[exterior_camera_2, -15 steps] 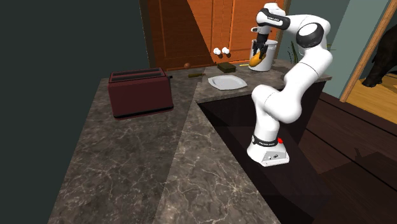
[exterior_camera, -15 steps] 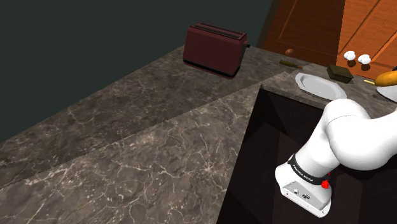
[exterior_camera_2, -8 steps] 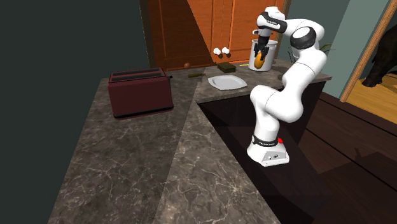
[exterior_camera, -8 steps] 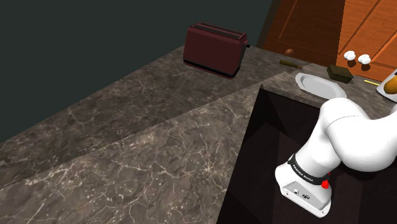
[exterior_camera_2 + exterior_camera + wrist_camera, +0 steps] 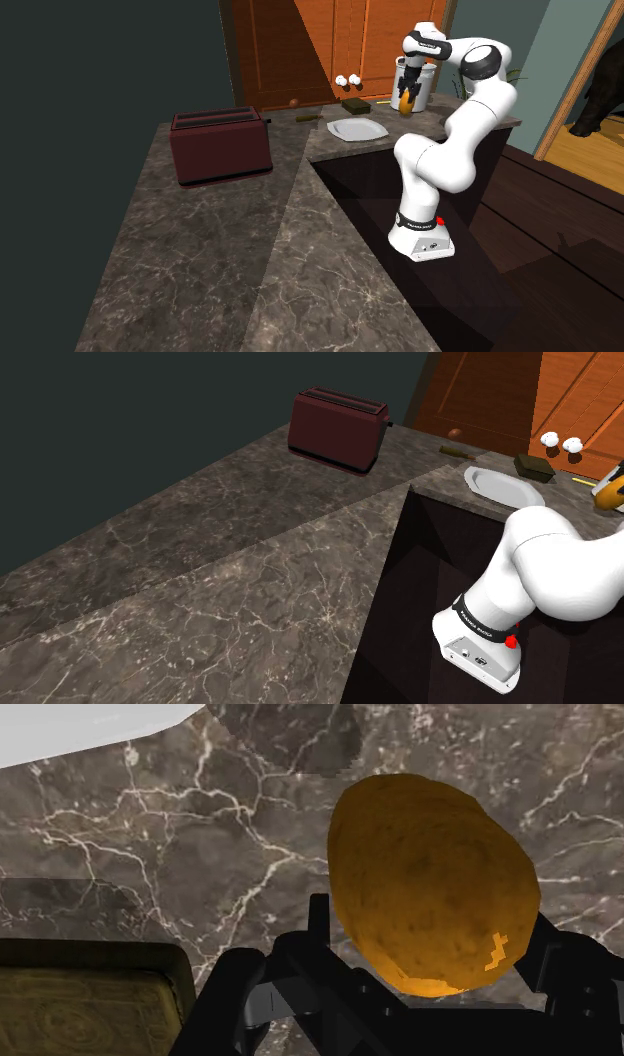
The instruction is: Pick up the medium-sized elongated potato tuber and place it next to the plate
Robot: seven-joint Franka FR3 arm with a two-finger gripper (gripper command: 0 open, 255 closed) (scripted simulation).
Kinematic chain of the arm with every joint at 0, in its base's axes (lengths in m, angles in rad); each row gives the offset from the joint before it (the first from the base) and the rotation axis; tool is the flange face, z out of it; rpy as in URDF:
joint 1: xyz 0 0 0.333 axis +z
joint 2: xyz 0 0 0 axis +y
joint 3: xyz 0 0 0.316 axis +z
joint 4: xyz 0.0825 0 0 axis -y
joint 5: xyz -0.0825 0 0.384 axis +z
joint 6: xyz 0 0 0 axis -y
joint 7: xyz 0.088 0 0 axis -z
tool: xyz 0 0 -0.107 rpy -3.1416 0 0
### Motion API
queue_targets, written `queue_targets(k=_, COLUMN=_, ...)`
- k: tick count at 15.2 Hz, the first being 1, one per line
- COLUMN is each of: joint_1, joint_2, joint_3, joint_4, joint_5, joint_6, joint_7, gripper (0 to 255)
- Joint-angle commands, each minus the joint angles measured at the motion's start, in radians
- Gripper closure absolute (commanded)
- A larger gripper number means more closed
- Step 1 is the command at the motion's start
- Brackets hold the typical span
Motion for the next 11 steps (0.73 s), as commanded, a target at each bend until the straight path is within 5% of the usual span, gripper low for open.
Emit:
queue_targets(k=1, joint_1=-0.011, joint_2=-0.008, joint_3=-0.003, joint_4=-0.028, joint_5=-0.007, joint_6=0.022, joint_7=0.008, gripper=255)
queue_targets(k=11, joint_1=-0.037, joint_2=-0.053, joint_3=-0.040, joint_4=-0.125, joint_5=-0.052, joint_6=0.117, joint_7=0.036, gripper=255)
